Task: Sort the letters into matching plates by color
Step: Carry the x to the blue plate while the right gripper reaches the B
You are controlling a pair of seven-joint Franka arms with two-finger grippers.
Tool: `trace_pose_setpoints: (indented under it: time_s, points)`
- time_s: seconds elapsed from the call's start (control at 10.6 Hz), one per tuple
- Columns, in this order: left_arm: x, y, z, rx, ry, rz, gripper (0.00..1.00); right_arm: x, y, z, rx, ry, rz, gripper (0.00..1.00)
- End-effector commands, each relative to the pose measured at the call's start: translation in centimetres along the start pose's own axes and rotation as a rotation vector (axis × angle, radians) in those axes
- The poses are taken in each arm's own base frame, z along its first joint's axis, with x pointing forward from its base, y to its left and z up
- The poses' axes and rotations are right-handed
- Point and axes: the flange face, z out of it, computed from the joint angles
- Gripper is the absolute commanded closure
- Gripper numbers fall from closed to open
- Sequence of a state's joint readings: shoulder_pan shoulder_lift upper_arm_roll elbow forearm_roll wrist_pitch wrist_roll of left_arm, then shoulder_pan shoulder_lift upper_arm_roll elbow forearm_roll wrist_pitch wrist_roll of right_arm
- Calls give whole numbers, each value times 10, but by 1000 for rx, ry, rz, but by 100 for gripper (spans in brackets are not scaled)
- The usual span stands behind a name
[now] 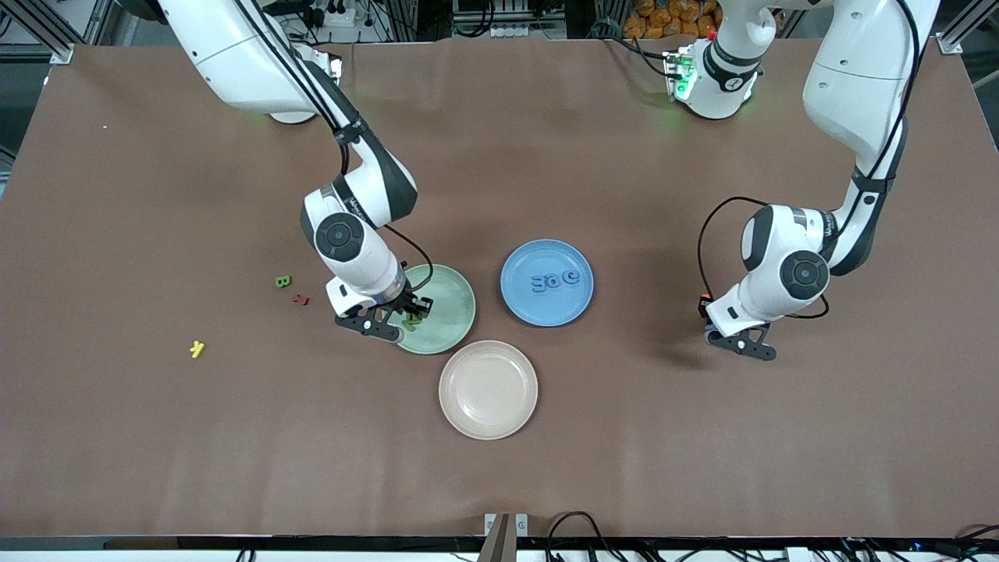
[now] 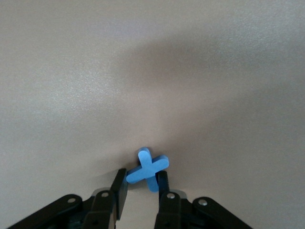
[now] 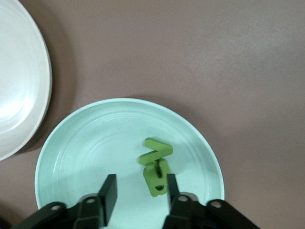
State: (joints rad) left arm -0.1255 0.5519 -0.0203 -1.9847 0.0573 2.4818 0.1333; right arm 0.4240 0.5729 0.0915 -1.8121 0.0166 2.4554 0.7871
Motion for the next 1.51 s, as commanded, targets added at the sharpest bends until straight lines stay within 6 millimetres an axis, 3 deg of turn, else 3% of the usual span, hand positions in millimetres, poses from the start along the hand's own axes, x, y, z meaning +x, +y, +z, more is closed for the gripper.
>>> trace_pose_setpoints:
  time_s: [0.0, 0.19, 0.47, 0.75, 1.04, 1.41]
  points:
    - [1, 1, -6, 6, 16, -41, 100, -2, 2, -4, -14, 5, 0, 0]
    - [6, 8, -19, 6, 38, -93, 100, 8, 15, -5, -36, 2, -83, 0]
    - [15, 35, -40, 3, 73, -189, 100, 43, 57, -9, -70, 4, -225, 0]
    - [19, 99, -43, -3, 74, -298, 100, 75, 103, -13, -90, -17, -257, 0]
    - [13, 170, -44, -5, 61, -399, 100, 96, 168, -12, -136, -54, -280, 0]
    - [14, 230, -67, 4, 30, -438, 100, 96, 229, -22, -149, -56, -413, 0]
